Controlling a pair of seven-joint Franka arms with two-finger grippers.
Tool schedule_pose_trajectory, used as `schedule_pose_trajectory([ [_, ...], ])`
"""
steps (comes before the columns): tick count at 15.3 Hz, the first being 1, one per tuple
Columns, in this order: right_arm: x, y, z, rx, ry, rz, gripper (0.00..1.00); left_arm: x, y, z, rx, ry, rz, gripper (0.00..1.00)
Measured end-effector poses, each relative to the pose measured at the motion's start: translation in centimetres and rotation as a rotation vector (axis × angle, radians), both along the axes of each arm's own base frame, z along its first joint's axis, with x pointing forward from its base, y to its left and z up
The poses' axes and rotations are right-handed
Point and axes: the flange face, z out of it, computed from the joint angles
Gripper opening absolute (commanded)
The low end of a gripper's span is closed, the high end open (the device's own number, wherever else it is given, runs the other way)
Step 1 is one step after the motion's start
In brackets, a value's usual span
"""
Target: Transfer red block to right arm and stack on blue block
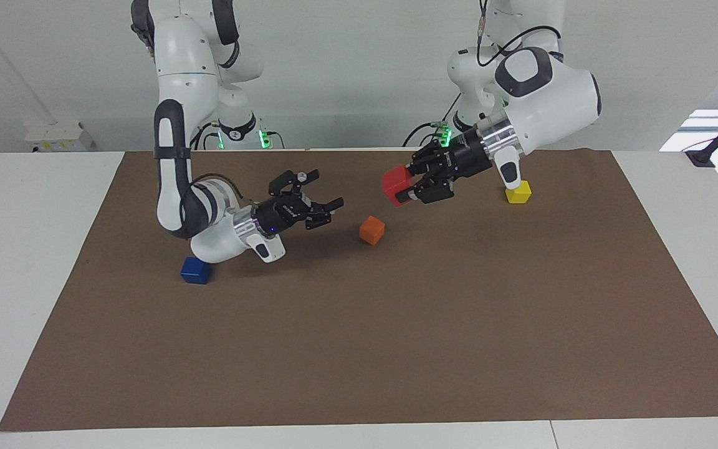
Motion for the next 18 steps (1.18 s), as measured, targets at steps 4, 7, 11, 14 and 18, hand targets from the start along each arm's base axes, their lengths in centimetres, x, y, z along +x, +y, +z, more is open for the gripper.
schedule_pose_trajectory([
  [4,-0.4,1.1,-0.9,0.004,0.004,0.006,1.00,-1.3,-1.2,-1.9,-0.019,0.100,0.090,0.00],
  [7,-0.5,1.9,-1.2,-0.010,0.008,0.007,1.00,-2.2,-2.4,-2.5,-0.019,0.156,0.147,0.00],
  [11,-1.0,4.4,-1.4,-0.010,0.008,-0.010,1.00,-3.3,-4.2,-3.4,-0.004,0.188,0.183,0.00],
  [14,-1.2,5.2,-1.5,-0.017,0.003,-0.013,1.00,-4.0,-4.8,-3.8,0.005,0.186,0.168,0.00],
  [18,-1.2,5.7,-1.7,-0.028,-0.003,-0.032,1.00,-4.6,-4.5,-4.4,0.019,0.146,0.133,0.00],
])
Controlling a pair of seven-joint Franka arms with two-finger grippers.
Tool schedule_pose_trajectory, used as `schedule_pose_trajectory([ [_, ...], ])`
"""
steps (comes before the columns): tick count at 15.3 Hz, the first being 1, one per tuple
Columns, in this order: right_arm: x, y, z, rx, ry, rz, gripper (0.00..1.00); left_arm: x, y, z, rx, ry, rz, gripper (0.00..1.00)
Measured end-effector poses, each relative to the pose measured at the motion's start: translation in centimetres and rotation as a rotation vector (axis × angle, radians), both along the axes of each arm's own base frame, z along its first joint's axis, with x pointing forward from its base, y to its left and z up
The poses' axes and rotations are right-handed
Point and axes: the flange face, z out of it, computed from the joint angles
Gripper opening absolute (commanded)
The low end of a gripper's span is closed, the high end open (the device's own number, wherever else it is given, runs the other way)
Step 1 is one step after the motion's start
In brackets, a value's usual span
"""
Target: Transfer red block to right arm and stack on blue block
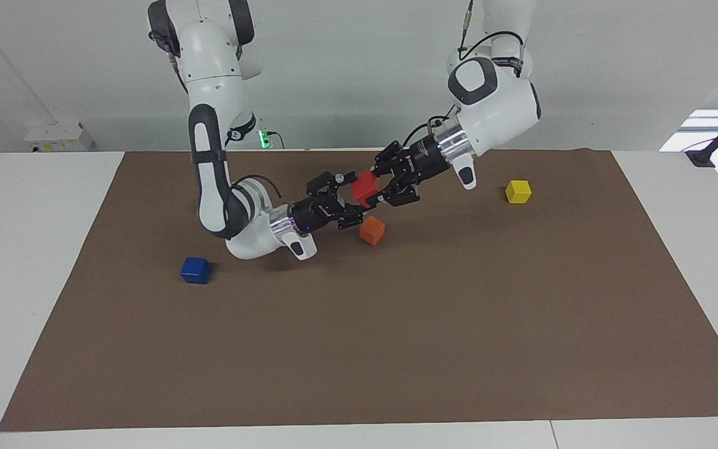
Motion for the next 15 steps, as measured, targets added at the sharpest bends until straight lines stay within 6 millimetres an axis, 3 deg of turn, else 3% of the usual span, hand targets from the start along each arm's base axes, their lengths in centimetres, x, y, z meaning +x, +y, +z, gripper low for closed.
schedule_pose_trajectory([
  [5,0.0,0.4,-0.3,-0.016,-0.003,-0.011,0.99,-1.2,0.5,-1.1,-0.007,-0.011,-0.015,0.00],
  [10,0.1,0.4,-0.5,-0.030,-0.016,-0.031,0.72,-1.4,0.6,-1.0,-0.008,-0.015,-0.015,0.00],
  [12,0.2,0.3,-0.4,-0.023,-0.027,-0.046,0.50,-1.2,1.1,-1.4,-0.004,-0.013,-0.009,0.00],
  [13,0.3,0.3,-0.4,-0.023,-0.025,-0.049,0.30,-1.2,1.4,-1.5,-0.002,-0.022,-0.013,0.00],
  [14,0.3,0.3,-0.4,-0.023,-0.026,-0.050,0.00,-1.2,1.4,-1.5,-0.003,-0.026,-0.015,0.00],
  [15,0.3,0.3,-0.4,-0.023,-0.026,-0.050,0.00,-1.2,1.4,-1.5,-0.003,-0.027,-0.015,0.00],
])
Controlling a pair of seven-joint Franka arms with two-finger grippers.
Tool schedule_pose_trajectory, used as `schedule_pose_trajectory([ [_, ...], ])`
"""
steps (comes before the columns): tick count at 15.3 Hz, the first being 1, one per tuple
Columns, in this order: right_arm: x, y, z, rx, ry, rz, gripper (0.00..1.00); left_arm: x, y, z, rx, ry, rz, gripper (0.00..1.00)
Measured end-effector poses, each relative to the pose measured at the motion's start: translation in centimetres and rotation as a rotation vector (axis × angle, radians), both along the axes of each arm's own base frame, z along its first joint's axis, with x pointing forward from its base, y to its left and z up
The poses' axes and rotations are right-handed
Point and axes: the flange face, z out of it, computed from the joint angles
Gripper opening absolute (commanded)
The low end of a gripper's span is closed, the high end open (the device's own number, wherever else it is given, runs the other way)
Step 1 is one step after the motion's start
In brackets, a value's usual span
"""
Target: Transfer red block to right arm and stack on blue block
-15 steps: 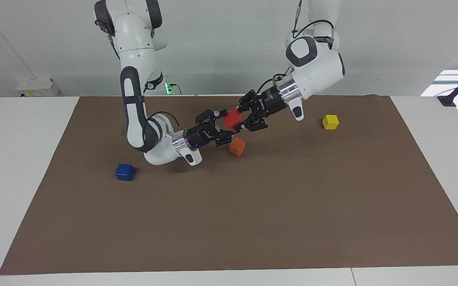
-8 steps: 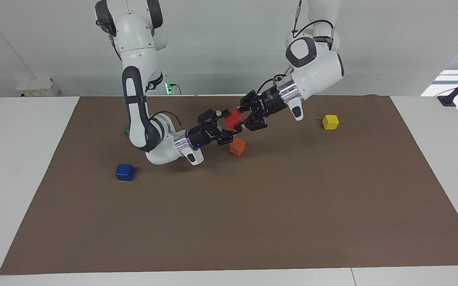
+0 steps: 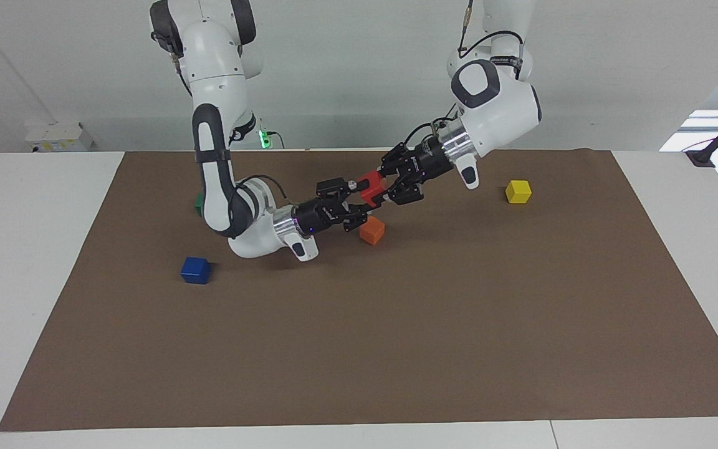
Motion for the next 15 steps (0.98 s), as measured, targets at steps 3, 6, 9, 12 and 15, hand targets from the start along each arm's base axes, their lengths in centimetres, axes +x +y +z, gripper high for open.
schedule_pose_trajectory([
  [3,0.02,0.02,0.01,-0.003,0.000,-0.002,0.00,0.02,0.04,-0.03,0.000,-0.001,0.000,0.00],
  [6,0.05,0.04,0.06,-0.007,0.000,-0.005,0.00,0.06,0.09,-0.03,0.000,-0.003,0.001,0.00],
  [9,0.12,0.04,0.16,-0.013,-0.001,-0.010,0.00,0.11,0.13,-0.02,0.001,-0.007,0.005,0.00],
  [12,0.19,0.04,0.27,-0.019,-0.002,-0.015,0.00,0.16,0.18,-0.01,0.001,-0.009,0.009,0.31],
  [15,0.40,0.02,0.28,-0.043,0.000,-0.032,0.00,0.22,0.21,0.09,0.000,-0.013,0.015,1.00],
])
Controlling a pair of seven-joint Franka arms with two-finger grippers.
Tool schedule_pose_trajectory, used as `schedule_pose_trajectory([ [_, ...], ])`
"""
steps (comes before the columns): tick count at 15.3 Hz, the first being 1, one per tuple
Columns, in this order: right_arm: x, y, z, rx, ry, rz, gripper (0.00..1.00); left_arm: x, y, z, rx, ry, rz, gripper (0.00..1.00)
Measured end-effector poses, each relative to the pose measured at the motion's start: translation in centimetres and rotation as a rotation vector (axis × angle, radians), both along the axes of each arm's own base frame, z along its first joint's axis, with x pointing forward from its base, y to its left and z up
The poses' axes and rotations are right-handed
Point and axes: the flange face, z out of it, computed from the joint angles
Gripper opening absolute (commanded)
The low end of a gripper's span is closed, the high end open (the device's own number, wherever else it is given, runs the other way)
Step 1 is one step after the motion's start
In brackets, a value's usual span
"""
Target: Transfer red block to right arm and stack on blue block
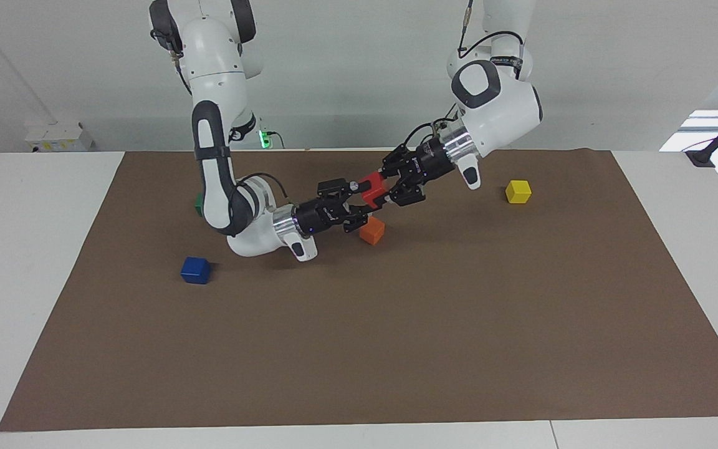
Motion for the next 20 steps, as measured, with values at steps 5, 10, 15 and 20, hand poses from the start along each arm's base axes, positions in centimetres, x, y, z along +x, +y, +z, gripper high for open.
schedule_pose_trajectory([
  [5,0.5,-0.3,-0.8,-0.055,0.016,-0.039,0.00,0.2,0.7,1.1,-0.012,-0.012,0.020,1.00],
  [10,1.4,-0.5,0.2,-0.124,0.033,-0.088,0.00,3.5,8.1,0.9,-0.023,0.005,0.112,1.00],
  [15,3.5,-2.1,5.2,-0.253,0.144,-0.141,0.00,5.1,15.9,0.9,-0.006,-0.114,0.035,1.00],
  [20,6.7,-7.5,10.9,-0.504,0.260,-0.147,0.00,4.8,22.1,0.2,0.240,-0.315,-0.298,1.00],
])
